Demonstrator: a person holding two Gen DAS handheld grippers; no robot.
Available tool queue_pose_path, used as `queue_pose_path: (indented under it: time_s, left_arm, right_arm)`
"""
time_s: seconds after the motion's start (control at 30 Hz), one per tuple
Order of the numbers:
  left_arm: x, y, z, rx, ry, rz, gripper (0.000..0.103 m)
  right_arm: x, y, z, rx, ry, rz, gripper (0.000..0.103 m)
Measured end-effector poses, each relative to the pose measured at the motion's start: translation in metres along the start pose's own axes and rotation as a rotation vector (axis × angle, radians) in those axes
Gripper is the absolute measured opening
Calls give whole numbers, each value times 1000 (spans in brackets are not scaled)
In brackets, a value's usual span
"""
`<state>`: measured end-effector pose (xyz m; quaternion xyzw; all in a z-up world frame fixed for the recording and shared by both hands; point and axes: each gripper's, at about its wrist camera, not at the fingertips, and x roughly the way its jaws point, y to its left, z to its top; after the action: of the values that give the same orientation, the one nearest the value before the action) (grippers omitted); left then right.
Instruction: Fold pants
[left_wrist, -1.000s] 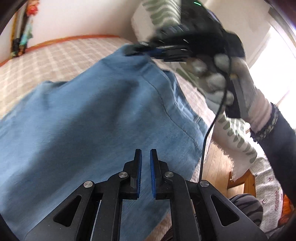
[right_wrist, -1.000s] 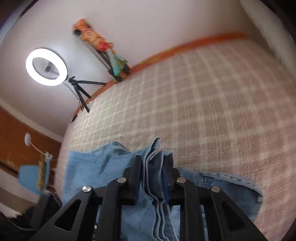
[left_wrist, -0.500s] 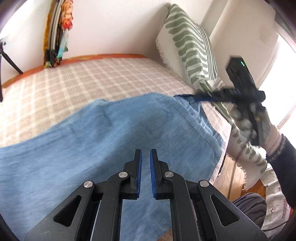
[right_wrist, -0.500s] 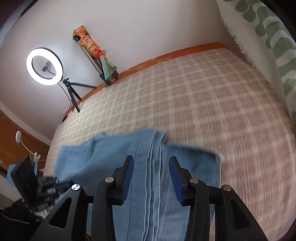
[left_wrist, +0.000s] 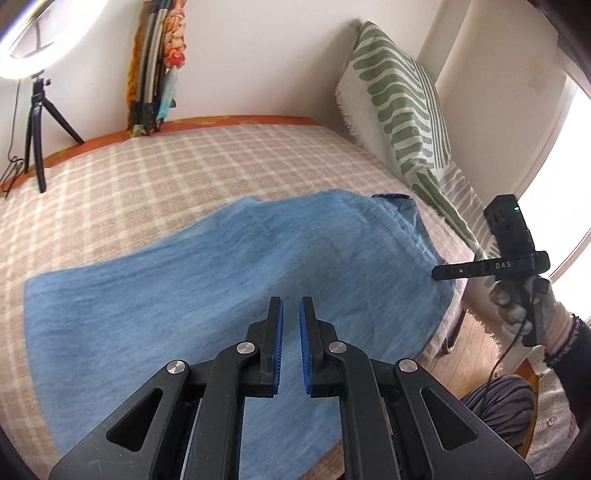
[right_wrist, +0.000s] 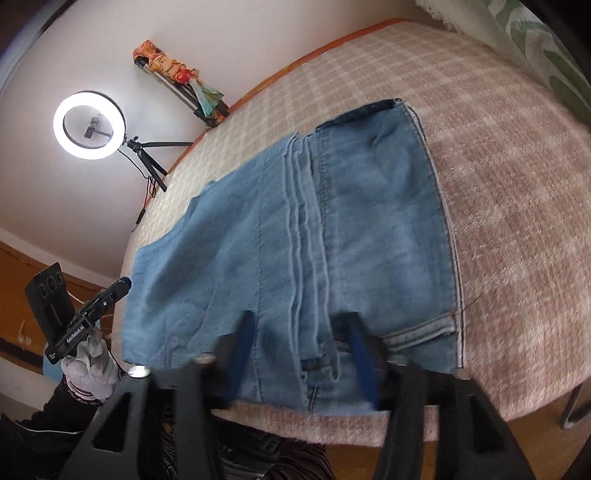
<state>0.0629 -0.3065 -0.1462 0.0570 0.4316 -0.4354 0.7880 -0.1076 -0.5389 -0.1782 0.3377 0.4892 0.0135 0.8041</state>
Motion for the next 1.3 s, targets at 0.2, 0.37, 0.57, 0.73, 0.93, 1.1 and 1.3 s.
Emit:
queue_pose_path:
  time_s: [0.2, 0.37, 0.57, 0.73, 0.93, 1.1, 1.3]
  left_arm:
    - [-12, 5, -2, -8, -21, 16, 7]
    - [-23, 16, -1, -16, -37, 52, 7]
    - [-48, 43, -7, -31, -49, 112, 8]
    - [-52, 70, -19, -102, -12, 153, 8]
    - [-64, 85, -43, -135, 26, 161, 14]
    - [-52, 85, -62, -128, 78, 189, 14]
    - [-56, 100, -67, -172, 65, 208, 14]
  right_arm:
    - [-10, 32, -3, -102, -10, -18, 39]
    - [3, 28, -3, -51, -23, -112, 12]
    - [-39, 64, -20, -147, -102, -193, 6]
    - [-15, 28, -26, -58, 3, -244, 12]
    - [-23, 38, -6, -117, -33, -285, 41]
    - [-20, 48, 49, -162, -132, -236, 47]
    - [29, 33, 99, -94, -115, -212, 50]
